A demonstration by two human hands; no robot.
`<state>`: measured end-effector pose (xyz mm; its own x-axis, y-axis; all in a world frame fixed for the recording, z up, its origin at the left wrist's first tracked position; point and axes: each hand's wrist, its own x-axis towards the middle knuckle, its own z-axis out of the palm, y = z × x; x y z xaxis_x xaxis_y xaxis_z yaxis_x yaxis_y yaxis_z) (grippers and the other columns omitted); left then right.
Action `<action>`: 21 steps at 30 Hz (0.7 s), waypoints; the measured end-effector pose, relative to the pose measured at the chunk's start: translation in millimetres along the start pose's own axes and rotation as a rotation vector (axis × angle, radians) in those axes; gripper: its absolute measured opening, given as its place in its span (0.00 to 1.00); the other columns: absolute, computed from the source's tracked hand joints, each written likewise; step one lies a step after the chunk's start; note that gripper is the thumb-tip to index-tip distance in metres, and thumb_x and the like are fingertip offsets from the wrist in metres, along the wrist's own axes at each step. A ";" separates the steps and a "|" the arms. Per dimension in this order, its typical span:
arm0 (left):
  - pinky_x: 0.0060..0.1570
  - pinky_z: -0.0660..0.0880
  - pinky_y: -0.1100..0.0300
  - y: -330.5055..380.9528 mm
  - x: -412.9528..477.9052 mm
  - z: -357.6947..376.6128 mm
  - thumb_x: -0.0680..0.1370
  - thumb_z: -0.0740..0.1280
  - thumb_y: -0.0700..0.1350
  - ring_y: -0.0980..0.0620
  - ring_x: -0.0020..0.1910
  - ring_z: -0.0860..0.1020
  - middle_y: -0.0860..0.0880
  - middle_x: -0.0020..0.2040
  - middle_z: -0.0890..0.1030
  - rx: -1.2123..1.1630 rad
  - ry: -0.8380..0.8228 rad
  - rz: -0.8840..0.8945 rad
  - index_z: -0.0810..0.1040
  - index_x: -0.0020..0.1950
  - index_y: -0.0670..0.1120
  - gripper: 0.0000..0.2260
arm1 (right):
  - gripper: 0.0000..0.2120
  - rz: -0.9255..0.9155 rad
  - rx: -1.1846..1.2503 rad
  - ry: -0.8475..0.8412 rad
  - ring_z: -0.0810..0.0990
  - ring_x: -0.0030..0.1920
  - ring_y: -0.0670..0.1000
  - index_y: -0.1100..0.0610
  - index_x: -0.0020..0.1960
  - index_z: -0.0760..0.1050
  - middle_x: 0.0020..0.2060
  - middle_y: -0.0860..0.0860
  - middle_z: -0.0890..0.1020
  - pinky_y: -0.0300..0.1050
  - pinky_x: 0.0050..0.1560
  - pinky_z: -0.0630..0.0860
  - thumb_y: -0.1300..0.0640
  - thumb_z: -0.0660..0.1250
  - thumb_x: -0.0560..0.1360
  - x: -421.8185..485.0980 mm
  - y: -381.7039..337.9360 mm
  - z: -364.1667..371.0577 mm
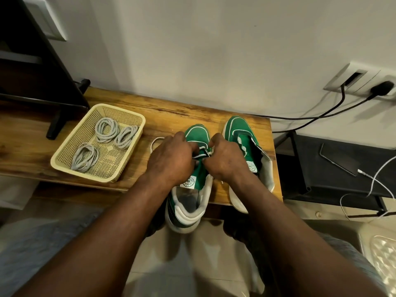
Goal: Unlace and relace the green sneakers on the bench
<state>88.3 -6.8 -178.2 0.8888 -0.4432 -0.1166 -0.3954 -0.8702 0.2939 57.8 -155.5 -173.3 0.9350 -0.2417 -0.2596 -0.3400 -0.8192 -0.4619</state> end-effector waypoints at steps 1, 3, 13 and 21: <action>0.56 0.77 0.50 0.3 -1.0 1.9 0.80 0.72 0.58 0.46 0.63 0.73 0.48 0.64 0.74 0.001 0.021 0.002 0.81 0.65 0.58 0.14 | 0.24 -0.023 -0.008 -0.001 0.82 0.47 0.57 0.54 0.66 0.70 0.47 0.54 0.81 0.47 0.41 0.76 0.55 0.76 0.74 0.8 -0.1 0.2; 0.57 0.76 0.50 0.4 -1.3 4.4 0.80 0.71 0.58 0.46 0.64 0.70 0.48 0.64 0.73 -0.017 0.031 -0.001 0.83 0.64 0.58 0.14 | 0.25 -0.071 -0.044 0.008 0.82 0.46 0.56 0.53 0.67 0.69 0.47 0.54 0.82 0.48 0.42 0.79 0.54 0.75 0.75 1.6 -0.2 1.4; 0.55 0.79 0.51 4.4 8.7 -12.2 0.80 0.73 0.45 0.51 0.54 0.82 0.55 0.50 0.85 -0.644 0.142 -0.208 0.79 0.41 0.51 0.09 | 0.22 0.058 0.000 0.018 0.80 0.48 0.57 0.55 0.66 0.70 0.47 0.53 0.78 0.49 0.45 0.79 0.59 0.71 0.74 -2.0 -0.4 0.1; 0.39 0.79 0.50 -9.0 8.4 -41.4 0.86 0.63 0.40 0.51 0.32 0.75 0.48 0.37 0.79 -1.729 0.343 -0.301 0.72 0.44 0.45 0.10 | 0.22 0.104 0.079 0.000 0.81 0.50 0.58 0.54 0.65 0.71 0.48 0.54 0.79 0.49 0.47 0.81 0.59 0.71 0.73 0.8 -2.0 0.9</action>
<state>109.0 6.2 -142.5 0.9701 -0.0708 -0.2320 0.2410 0.3877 0.8897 59.1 -153.7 -173.3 0.8944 -0.3228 -0.3096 -0.4417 -0.7462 -0.4980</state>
